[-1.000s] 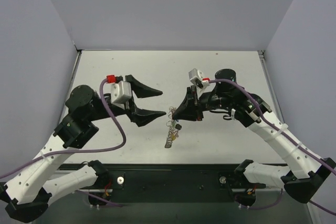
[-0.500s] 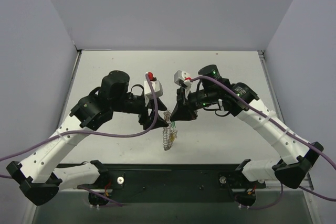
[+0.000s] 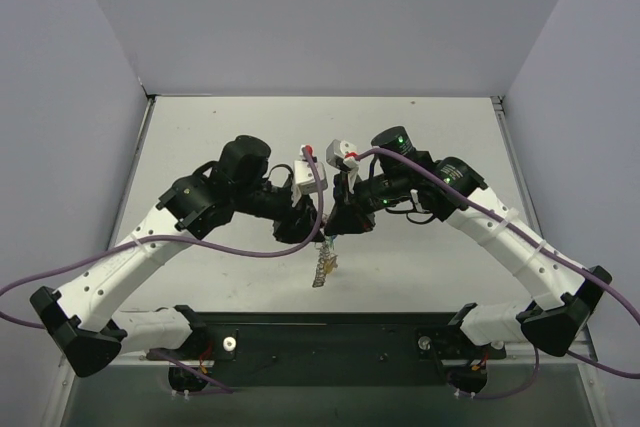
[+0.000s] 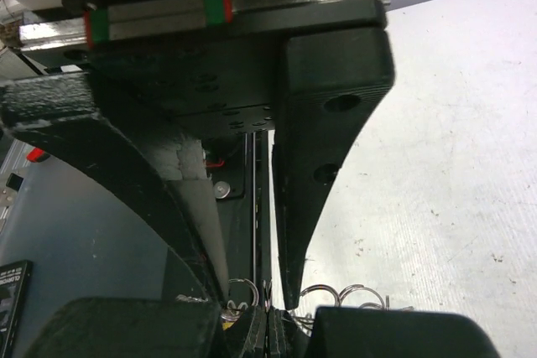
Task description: Put the keys on the keyring
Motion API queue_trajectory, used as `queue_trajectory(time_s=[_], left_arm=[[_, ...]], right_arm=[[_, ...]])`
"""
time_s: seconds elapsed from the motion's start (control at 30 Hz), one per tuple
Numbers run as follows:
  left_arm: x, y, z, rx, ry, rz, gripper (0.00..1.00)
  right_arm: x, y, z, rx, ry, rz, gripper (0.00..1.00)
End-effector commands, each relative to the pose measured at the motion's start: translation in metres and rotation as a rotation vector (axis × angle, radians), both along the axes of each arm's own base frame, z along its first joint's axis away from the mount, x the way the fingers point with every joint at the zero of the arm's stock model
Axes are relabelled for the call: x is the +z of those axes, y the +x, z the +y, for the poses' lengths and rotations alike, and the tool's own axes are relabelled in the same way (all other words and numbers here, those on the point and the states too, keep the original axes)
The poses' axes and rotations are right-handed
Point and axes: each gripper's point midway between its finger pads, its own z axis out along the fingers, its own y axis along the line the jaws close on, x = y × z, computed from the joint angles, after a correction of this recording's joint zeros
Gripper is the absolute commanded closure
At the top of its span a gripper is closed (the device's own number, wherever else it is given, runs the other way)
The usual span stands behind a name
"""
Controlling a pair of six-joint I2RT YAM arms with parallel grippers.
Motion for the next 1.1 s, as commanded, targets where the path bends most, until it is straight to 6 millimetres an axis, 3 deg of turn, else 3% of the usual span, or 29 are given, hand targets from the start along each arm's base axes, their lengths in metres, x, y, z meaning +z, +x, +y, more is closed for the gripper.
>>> queue_trajectory(time_s=[0.0, 0.13, 0.23, 0.4, 0.47, 0.63, 0.73, 0.83, 0.9, 1.07], left_arm=[[0.006, -0.001, -0.001, -0.016, -0.015, -0.034, 0.61], [0.002, -0.001, -0.004, -0.023, -0.009, -0.026, 0.71], [-0.001, 0.0, -0.005, -0.026, 0.0, -0.02, 0.87], [-0.004, -0.001, -0.009, -0.038, 0.005, -0.019, 0.98], [-0.005, -0.002, -0.01, -0.041, 0.004, -0.019, 0.97], [-0.006, -0.004, -0.013, -0.043, -0.006, -0.015, 0.75], [-0.006, -0.005, -0.017, -0.049, -0.02, -0.013, 0.73], [-0.004, -0.005, -0.02, -0.05, -0.037, -0.019, 0.81], [-0.006, -0.005, -0.022, -0.053, -0.037, -0.015, 0.98], [-0.003, -0.002, -0.024, -0.034, -0.057, -0.036, 1.0]], right_arm=[[0.028, -0.003, 0.005, 0.032, 0.072, -0.067, 1.0], [0.029, -0.004, 0.005, 0.036, 0.075, -0.068, 1.0], [0.029, -0.004, 0.005, 0.038, 0.078, -0.071, 1.0], [0.031, -0.005, 0.005, 0.045, 0.085, -0.072, 1.0], [0.033, -0.006, 0.005, 0.048, 0.089, -0.075, 1.0], [0.033, -0.006, 0.005, 0.048, 0.094, -0.078, 1.0], [0.034, -0.005, 0.006, 0.046, 0.096, -0.08, 1.0], [0.033, -0.005, 0.006, 0.048, 0.098, -0.081, 1.0], [0.033, -0.006, 0.006, 0.05, 0.098, -0.079, 1.0], [0.031, -0.006, 0.006, 0.049, 0.096, -0.077, 1.0]])
